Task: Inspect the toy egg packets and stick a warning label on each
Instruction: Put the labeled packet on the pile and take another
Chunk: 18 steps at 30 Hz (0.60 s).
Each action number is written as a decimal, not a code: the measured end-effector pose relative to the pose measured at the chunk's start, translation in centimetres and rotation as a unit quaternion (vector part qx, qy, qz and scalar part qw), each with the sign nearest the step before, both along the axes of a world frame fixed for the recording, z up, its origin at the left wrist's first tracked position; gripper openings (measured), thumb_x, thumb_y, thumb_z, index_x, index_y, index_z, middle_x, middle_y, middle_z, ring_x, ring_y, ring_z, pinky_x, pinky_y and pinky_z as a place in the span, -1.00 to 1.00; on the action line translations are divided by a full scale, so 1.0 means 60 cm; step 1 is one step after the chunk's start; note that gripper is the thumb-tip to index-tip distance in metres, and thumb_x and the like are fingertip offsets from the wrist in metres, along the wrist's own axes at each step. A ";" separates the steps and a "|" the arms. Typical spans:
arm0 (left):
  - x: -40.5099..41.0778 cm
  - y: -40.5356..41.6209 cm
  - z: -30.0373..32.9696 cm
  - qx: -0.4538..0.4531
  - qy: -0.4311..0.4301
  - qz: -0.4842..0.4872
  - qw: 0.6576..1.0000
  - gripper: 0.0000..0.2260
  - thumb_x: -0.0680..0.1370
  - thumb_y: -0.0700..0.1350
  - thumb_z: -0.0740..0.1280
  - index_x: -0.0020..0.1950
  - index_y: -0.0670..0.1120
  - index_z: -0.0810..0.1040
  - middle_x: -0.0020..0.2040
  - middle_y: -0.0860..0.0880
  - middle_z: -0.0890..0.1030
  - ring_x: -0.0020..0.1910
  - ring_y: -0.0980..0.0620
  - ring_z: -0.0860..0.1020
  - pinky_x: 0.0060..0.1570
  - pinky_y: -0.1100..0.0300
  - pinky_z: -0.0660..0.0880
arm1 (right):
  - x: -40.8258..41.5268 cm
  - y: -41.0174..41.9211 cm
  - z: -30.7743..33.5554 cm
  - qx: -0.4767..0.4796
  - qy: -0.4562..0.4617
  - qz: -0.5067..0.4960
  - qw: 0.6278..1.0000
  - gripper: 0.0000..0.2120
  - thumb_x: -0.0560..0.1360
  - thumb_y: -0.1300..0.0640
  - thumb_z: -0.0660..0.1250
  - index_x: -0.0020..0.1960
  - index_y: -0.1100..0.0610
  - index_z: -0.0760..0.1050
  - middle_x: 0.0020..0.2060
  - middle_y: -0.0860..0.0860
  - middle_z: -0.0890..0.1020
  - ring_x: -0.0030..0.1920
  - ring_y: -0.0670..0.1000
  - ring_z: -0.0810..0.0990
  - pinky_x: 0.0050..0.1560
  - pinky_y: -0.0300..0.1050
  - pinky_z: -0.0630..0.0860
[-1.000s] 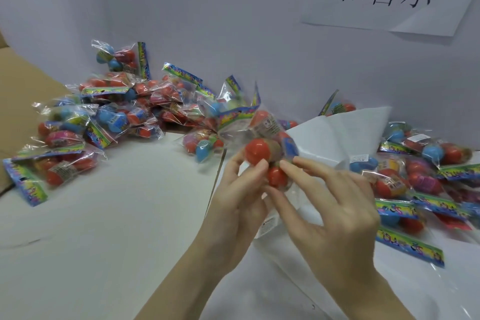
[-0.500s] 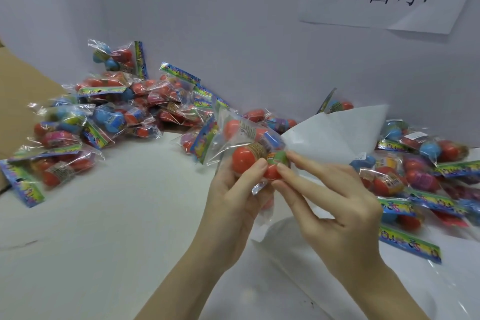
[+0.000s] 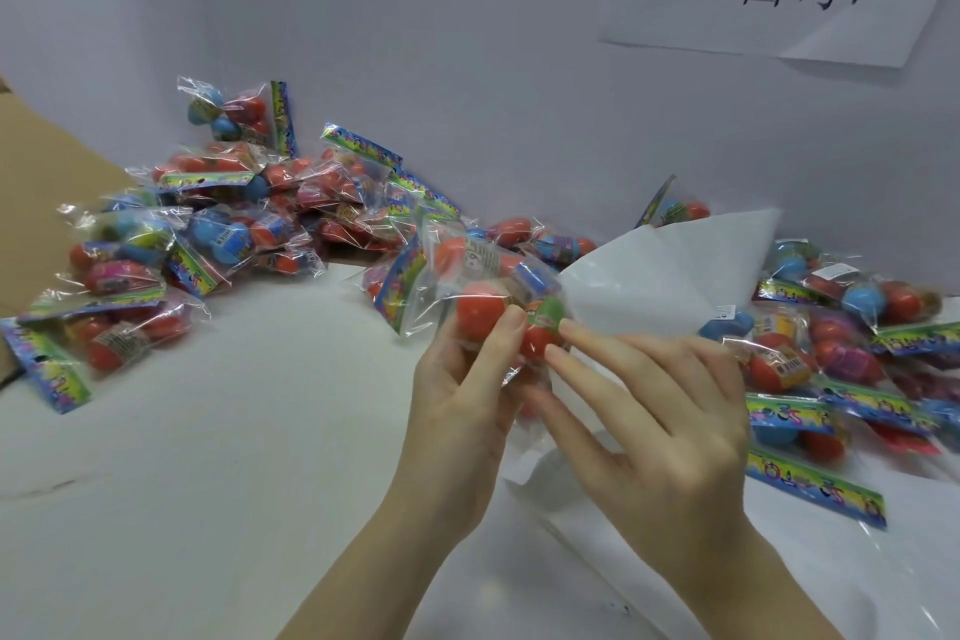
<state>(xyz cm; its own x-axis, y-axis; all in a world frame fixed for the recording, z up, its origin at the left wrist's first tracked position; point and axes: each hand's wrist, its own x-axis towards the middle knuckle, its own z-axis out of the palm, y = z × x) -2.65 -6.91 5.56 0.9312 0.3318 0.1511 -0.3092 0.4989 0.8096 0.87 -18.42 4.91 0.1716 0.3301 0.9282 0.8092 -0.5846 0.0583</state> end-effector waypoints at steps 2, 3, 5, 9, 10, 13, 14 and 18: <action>-0.001 0.000 -0.004 0.023 -0.017 -0.001 1.000 -0.83 0.37 -0.10 0.37 -0.06 -0.06 0.63 -0.19 -0.05 0.65 -0.21 0.08 0.59 -0.26 0.27 0.52 | -0.001 0.000 -0.001 0.018 0.002 -0.003 1.000 -0.82 0.42 0.07 0.44 -0.16 0.20 0.66 -0.07 0.06 0.67 -0.09 0.00 0.55 -0.07 -0.08 0.42; -0.002 -0.001 -0.006 0.047 -0.032 -0.003 0.998 -0.82 0.35 -0.10 0.40 -0.07 -0.02 0.65 -0.18 -0.02 0.66 -0.19 0.08 0.60 -0.23 0.27 0.52 | -0.001 0.000 0.000 0.033 0.011 0.005 0.999 -0.83 0.42 0.08 0.44 -0.16 0.21 0.65 -0.05 0.06 0.66 -0.08 0.00 0.56 -0.07 -0.07 0.45; -0.009 -0.001 -0.005 0.101 -0.071 -0.025 0.992 -0.77 0.31 -0.04 0.38 -0.05 0.08 0.66 -0.14 0.04 0.68 -0.11 0.09 0.62 -0.14 0.29 0.53 | 0.000 0.002 0.004 0.056 0.037 0.038 0.997 -0.80 0.41 0.12 0.43 -0.05 0.24 0.60 0.01 0.02 0.60 -0.07 -0.01 0.56 -0.04 -0.09 0.49; -0.015 0.005 0.001 0.217 -0.133 0.009 0.967 -0.54 0.38 -0.02 0.28 0.30 0.06 0.47 0.14 0.15 0.61 0.16 0.16 0.54 0.03 0.22 0.51 | -0.003 -0.001 0.015 0.148 0.154 0.088 0.973 -0.72 0.39 0.13 0.39 0.09 0.10 0.52 -0.06 -0.10 0.60 -0.12 -0.08 0.56 -0.01 -0.27 0.49; -0.014 0.008 -0.001 0.233 -0.118 0.048 0.964 -0.46 0.36 0.01 0.30 0.35 0.04 0.39 0.18 0.16 0.58 0.19 0.18 0.52 0.03 0.19 0.52 | -0.006 -0.002 0.021 0.224 0.242 0.140 0.934 -0.74 0.36 0.10 0.38 0.05 -0.02 0.57 -0.12 -0.15 0.64 -0.16 -0.10 0.58 -0.06 -0.29 0.49; -0.006 0.016 0.000 0.217 -0.041 0.108 0.969 -0.34 0.20 0.13 0.37 0.30 0.09 0.39 0.08 0.18 0.60 0.06 0.22 0.55 -0.09 0.32 0.51 | -0.004 -0.006 0.041 0.404 0.476 0.299 0.721 -0.85 0.25 0.09 0.37 -0.21 -0.06 0.66 -0.33 -0.11 0.66 -0.30 -0.13 0.60 -0.24 -0.32 0.53; -0.004 0.018 0.002 0.194 -0.024 0.084 0.977 -0.31 0.15 0.15 0.41 0.27 0.06 0.42 0.02 0.17 0.62 0.00 0.21 0.57 -0.15 0.37 0.49 | -0.001 -0.010 0.044 0.403 0.518 0.314 0.686 -0.85 0.27 0.13 0.34 -0.24 -0.04 0.66 -0.37 -0.07 0.66 -0.34 -0.13 0.59 -0.29 -0.32 0.53; -0.005 0.021 0.002 0.175 -0.003 -0.016 0.984 -0.60 0.15 0.08 0.48 -0.06 -0.03 0.65 -0.22 0.02 0.68 -0.24 0.08 0.62 -0.28 0.28 0.53 | -0.006 -0.005 0.052 0.298 0.578 0.333 0.683 -0.93 0.32 0.16 0.45 -0.22 0.02 0.68 -0.33 -0.04 0.69 -0.30 -0.12 0.64 -0.28 -0.33 0.53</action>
<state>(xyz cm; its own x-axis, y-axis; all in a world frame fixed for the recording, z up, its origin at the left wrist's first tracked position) -2.92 -5.68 5.66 0.9388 0.2298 0.2565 -0.3034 0.1996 0.9317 0.53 -18.70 8.00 0.8996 0.3144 0.3032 0.2116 0.2934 -0.9323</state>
